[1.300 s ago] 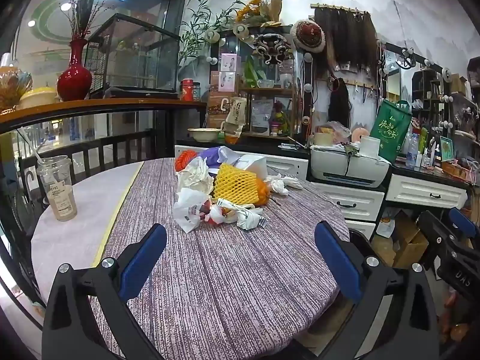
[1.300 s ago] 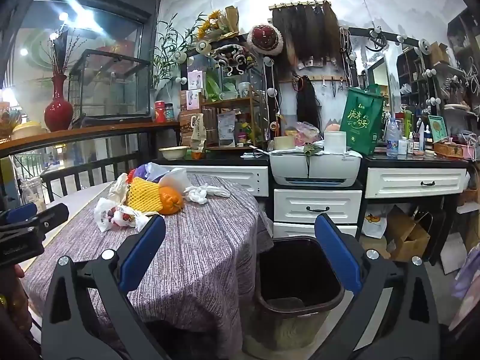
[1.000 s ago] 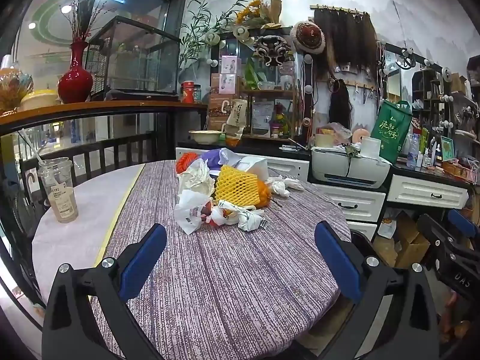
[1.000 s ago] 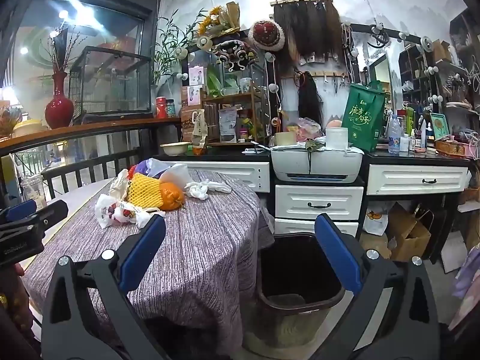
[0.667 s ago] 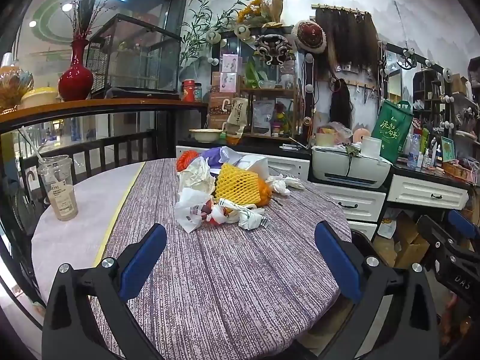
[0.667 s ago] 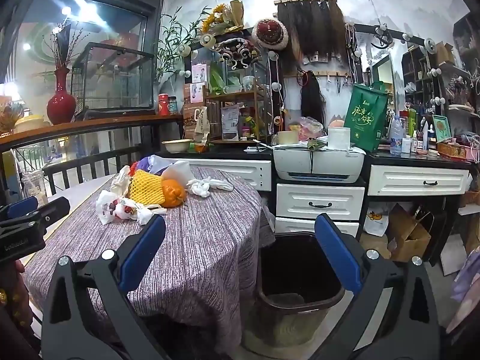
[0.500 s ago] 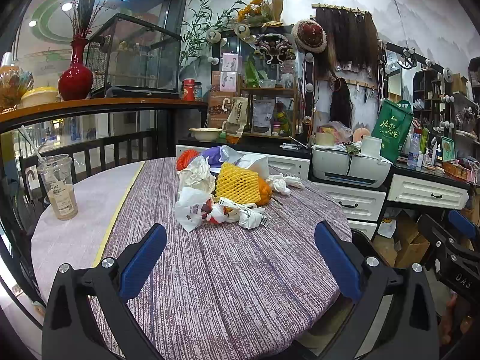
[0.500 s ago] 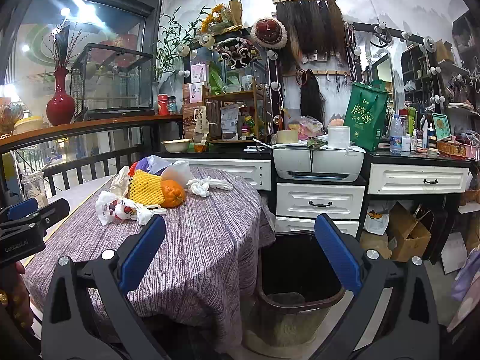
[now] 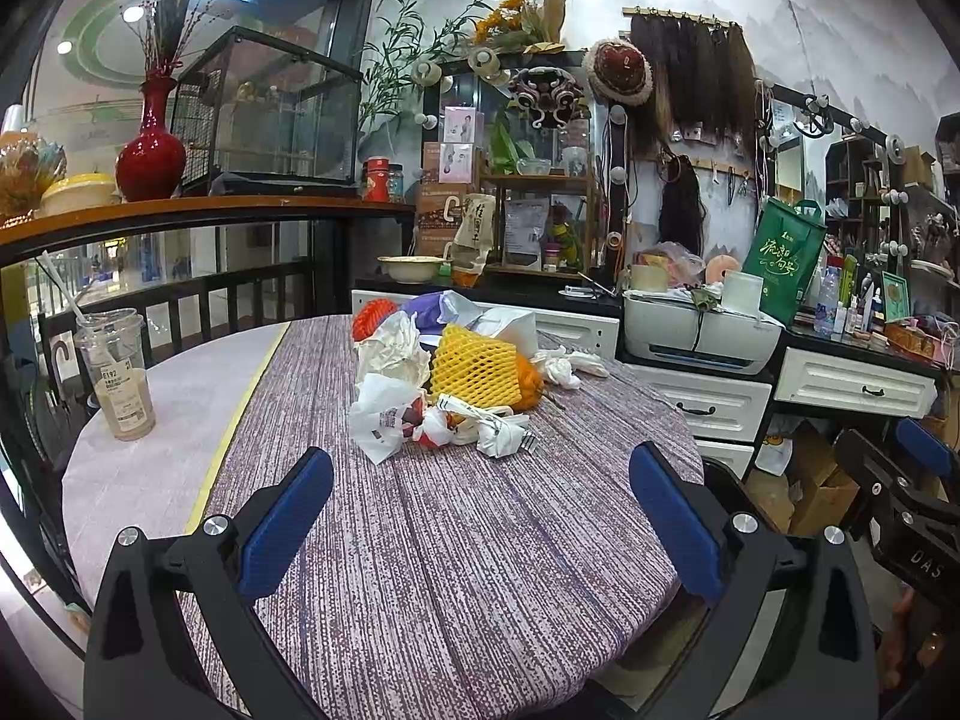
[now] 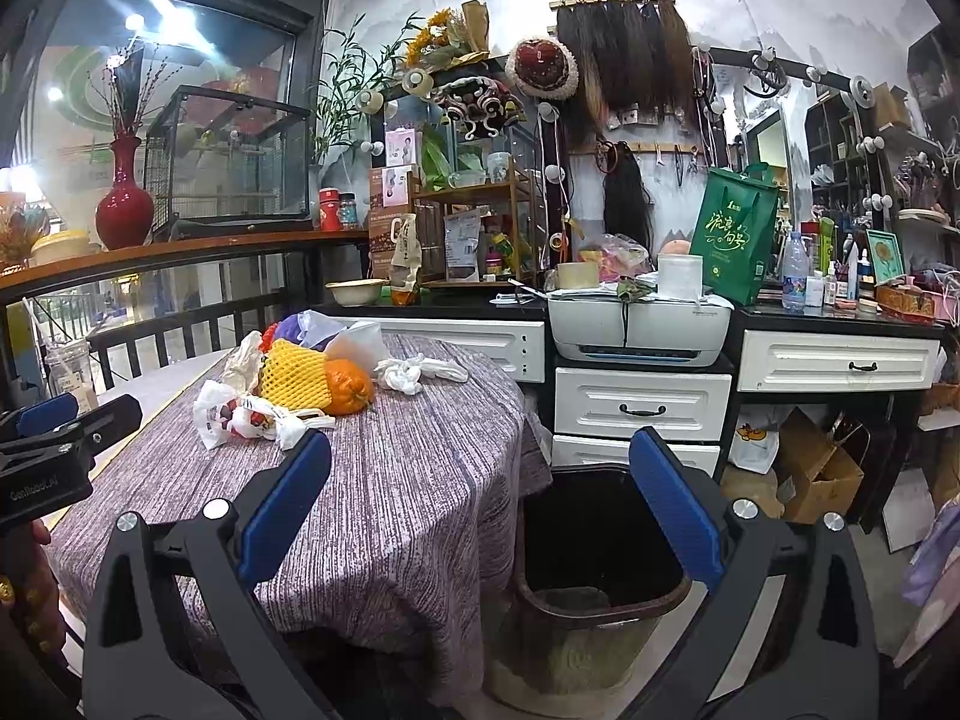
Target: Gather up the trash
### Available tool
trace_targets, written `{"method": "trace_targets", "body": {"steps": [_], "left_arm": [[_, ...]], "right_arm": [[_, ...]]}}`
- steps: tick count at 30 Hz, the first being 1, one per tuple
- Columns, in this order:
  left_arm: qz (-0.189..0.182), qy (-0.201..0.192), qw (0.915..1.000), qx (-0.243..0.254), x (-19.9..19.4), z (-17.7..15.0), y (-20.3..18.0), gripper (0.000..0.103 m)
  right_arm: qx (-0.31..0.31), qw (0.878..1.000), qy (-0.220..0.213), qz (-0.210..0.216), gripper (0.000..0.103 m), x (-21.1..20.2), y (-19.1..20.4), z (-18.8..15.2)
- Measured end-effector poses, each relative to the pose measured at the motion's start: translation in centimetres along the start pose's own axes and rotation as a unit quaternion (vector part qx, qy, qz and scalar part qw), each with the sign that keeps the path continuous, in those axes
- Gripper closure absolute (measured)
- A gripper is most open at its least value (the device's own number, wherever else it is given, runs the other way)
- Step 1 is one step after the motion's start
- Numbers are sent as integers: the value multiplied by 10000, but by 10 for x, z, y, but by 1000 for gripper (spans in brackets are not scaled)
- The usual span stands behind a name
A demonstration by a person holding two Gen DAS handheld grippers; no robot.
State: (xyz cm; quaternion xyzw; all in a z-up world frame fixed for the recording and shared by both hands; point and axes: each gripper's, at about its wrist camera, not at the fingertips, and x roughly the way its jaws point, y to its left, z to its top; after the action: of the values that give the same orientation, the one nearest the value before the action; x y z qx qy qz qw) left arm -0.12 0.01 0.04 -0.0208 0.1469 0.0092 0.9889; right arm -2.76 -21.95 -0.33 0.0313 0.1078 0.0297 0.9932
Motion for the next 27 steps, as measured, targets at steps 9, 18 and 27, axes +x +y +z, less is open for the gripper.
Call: {"method": "trace_targets", "body": {"steps": [9, 18, 27], "left_arm": [[8, 4, 10000, 6, 0, 0, 0, 5], [4, -3, 10000, 11, 1, -1, 0, 5], [2, 9, 10000, 8, 1, -1, 0, 5]], "right_arm": [[33, 10000, 31, 4, 5, 2, 0, -1], [54, 10000, 25, 7, 5, 2, -1, -1], [44, 10000, 28, 1, 5, 2, -1, -1]]}}
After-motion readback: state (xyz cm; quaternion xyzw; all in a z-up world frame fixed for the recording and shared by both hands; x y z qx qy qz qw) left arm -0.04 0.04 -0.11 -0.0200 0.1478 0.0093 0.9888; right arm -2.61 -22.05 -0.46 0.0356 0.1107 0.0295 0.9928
